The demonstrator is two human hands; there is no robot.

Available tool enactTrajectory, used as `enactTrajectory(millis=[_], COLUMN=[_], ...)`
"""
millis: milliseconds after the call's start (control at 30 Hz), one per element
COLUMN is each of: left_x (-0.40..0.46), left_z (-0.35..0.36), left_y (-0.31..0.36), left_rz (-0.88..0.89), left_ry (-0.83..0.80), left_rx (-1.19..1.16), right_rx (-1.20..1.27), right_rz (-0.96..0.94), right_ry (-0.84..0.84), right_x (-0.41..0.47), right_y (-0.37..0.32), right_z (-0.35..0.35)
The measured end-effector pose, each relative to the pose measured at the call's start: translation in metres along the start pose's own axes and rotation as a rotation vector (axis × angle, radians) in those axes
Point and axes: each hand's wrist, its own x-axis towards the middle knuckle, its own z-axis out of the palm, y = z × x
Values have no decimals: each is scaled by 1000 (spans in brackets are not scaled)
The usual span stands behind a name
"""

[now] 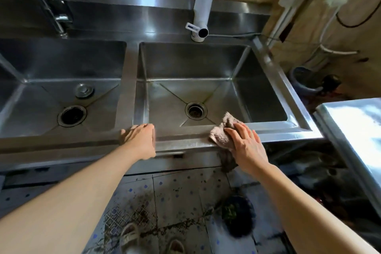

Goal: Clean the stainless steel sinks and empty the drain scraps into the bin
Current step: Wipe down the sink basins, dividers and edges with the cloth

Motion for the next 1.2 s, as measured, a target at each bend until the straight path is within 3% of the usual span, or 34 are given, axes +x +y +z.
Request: enactTrajectory(millis=[167, 300, 400, 567, 733, 833, 967, 1200], left_x=[-5, -4, -3, -3, 7, 17, 34, 78], left_z=[-3, -11, -12, -12, -27, -41, -52, -80], left_y=[6, 14, 16, 9, -17, -35, -60, -77], left_rz=[-18, -12, 3, 76, 20, 35, 8, 43], left_ry=[33, 5, -6, -34, -59, 57, 77, 90], left_rx=[-21, 34, 20, -14, -334, -333, -316, -277], right_rx=[-15, 1, 23, 91, 232, 314, 369, 1116], right_rz=[212, 283, 242, 2, -185, -154, 9, 240], right_ry=[-19, -48, -76, -87, -78, -48, -63, -112], right_x=[-10, -11, -12, -2, 19, 33, 51, 113], right_y=[73, 85, 56, -22, -103, -135, -154, -172], right_z=[-7, -20, -24, -20, -12, -13, -21, -49])
